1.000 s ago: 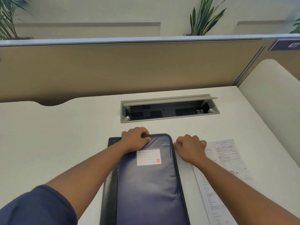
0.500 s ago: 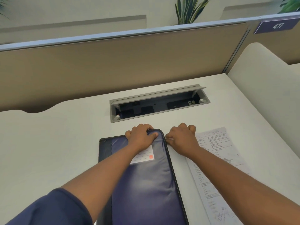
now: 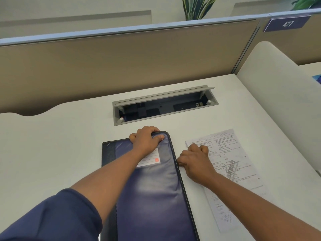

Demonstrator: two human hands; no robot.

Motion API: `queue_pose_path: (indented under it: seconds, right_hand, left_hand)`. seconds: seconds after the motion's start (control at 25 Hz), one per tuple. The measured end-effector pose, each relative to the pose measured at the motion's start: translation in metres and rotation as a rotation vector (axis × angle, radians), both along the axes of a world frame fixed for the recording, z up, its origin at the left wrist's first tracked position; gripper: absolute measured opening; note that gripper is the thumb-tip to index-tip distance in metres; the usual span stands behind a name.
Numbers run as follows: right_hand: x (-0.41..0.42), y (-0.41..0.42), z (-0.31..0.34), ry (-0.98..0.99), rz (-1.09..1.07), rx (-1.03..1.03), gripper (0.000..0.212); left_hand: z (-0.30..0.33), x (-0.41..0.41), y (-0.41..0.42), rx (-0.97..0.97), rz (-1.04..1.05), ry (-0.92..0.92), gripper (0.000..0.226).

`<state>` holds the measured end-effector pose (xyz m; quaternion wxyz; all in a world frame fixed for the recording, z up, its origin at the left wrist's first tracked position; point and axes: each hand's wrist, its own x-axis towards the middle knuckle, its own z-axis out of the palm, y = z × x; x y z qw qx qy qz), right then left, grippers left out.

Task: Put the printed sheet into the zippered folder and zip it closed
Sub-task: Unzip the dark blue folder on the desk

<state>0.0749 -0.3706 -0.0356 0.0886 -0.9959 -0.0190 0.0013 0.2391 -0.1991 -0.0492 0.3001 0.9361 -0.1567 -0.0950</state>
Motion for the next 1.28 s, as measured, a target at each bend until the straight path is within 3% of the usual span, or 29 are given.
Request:
queue_pose_path:
  seconds: [0.48, 0.68, 0.76, 0.8, 0.88, 1.0, 1.12, 1.28]
  right_hand:
    - [-0.148, 0.031, -0.013, 0.021, -0.109, 0.042, 0.028]
    - [-0.178, 0.038, -0.009, 0.034, -0.127, 0.067, 0.026]
    - [-0.180, 0.040, -0.004, 0.032, -0.141, 0.066, 0.019]
    - [-0.179, 0.041, -0.002, 0.027, -0.150, 0.070, 0.016]
    - [-0.178, 0.042, 0.001, 0.006, -0.161, 0.089, 0.011]
    - [-0.178, 0.041, 0.002, -0.004, -0.145, 0.140, 0.006]
    - [-0.178, 0.039, 0.000, 0.013, -0.118, 0.180, 0.012]
    - [-0.183, 0.038, -0.001, -0.003, -0.110, 0.222, 0.013]
  left_hand:
    - [0.000, -0.005, -0.002, 0.084, -0.010, -0.035, 0.028]
    - [0.010, -0.018, 0.001, 0.134, -0.030, -0.054, 0.041]
    - [0.026, -0.039, 0.003, 0.130, -0.153, -0.148, 0.051]
    - [0.034, -0.055, 0.003, 0.116, -0.310, -0.178, 0.052]
    - [0.048, -0.097, 0.002, 0.088, -0.683, -0.053, 0.046]
    - [0.054, -0.154, 0.005, 0.321, -1.081, 0.093, 0.039]
    - [0.059, -0.180, 0.007, 0.468, -1.147, 0.123, 0.034]
    - [0.064, -0.190, 0.008, 0.425, -1.061, 0.152, 0.024]
